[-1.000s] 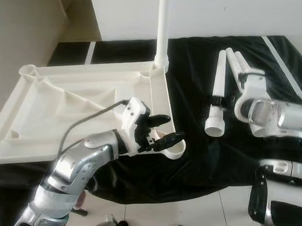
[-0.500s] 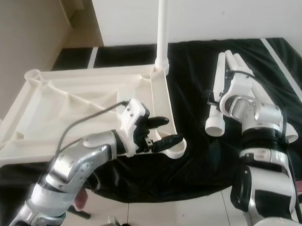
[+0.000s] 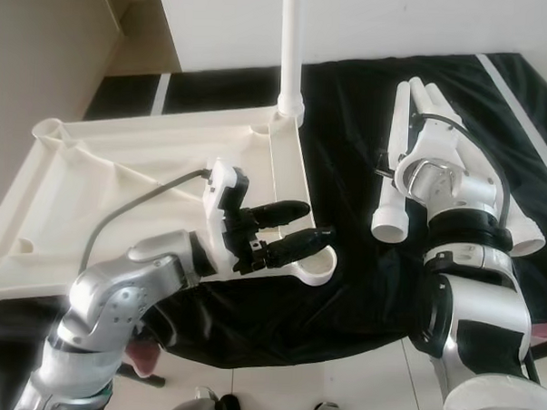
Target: Building children table
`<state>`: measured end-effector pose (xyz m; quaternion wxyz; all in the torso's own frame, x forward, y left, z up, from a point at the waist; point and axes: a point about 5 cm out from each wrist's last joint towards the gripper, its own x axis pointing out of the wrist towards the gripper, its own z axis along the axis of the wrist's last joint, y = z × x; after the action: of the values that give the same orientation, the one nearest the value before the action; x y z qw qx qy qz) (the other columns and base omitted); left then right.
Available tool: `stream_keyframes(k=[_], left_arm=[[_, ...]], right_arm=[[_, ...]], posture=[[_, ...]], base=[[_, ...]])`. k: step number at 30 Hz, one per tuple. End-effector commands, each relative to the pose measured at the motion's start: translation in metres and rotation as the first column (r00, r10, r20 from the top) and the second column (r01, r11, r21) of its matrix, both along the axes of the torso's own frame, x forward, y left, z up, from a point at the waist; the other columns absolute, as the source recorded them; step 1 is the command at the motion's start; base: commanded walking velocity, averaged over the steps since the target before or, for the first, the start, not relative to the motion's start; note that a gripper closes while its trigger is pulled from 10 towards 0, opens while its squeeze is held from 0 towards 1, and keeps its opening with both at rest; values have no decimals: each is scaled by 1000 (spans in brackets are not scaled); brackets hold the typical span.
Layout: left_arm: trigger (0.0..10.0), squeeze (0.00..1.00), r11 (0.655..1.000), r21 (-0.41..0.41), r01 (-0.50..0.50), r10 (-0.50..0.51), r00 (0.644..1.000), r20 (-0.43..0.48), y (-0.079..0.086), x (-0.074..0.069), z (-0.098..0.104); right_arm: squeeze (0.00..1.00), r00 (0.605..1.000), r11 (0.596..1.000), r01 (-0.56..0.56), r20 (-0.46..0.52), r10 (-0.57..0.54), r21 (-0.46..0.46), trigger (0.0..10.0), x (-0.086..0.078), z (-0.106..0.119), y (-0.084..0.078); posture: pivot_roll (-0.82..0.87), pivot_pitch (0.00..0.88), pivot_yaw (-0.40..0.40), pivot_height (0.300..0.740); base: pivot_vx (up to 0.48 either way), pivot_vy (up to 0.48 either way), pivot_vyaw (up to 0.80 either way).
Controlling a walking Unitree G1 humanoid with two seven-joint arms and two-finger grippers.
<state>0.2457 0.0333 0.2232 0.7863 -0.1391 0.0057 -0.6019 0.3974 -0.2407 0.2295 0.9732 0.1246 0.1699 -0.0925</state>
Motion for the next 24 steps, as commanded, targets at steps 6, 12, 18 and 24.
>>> stream_keyframes(k=[6, 12, 18, 24], left_arm=[[10000, 0, 1000, -8, 5, -5, 999, -35, 1, -8, 2], [10000, 0, 1000, -20, 1, -2, 998, -60, 2, -11, 3], [10000, 0, 1000, -19, 0, -1, 998, -69, 2, -11, 4], [10000, 0, 1000, -15, -8, 7, 998, -67, 3, -9, 5]], right_arm=[[0, 994, 999, 12, -109, -8, 30, 10000, 0, -16, 7], [0, 983, 999, -13, -185, 19, 31, 0, -3, -32, 14], [0, 979, 999, -29, -199, 35, 34, 0, -2, -31, 16], [0, 977, 998, -51, -203, 60, 48, 0, -2, -31, 18]], posture=[[-15, 261, 88, 740], [-14, 259, 85, 740], [-19, 258, 86, 740], [-21, 249, 84, 740]], base=[[0, 0, 0], [0, 0, 0], [0, 0, 0], [0, 0, 0]])
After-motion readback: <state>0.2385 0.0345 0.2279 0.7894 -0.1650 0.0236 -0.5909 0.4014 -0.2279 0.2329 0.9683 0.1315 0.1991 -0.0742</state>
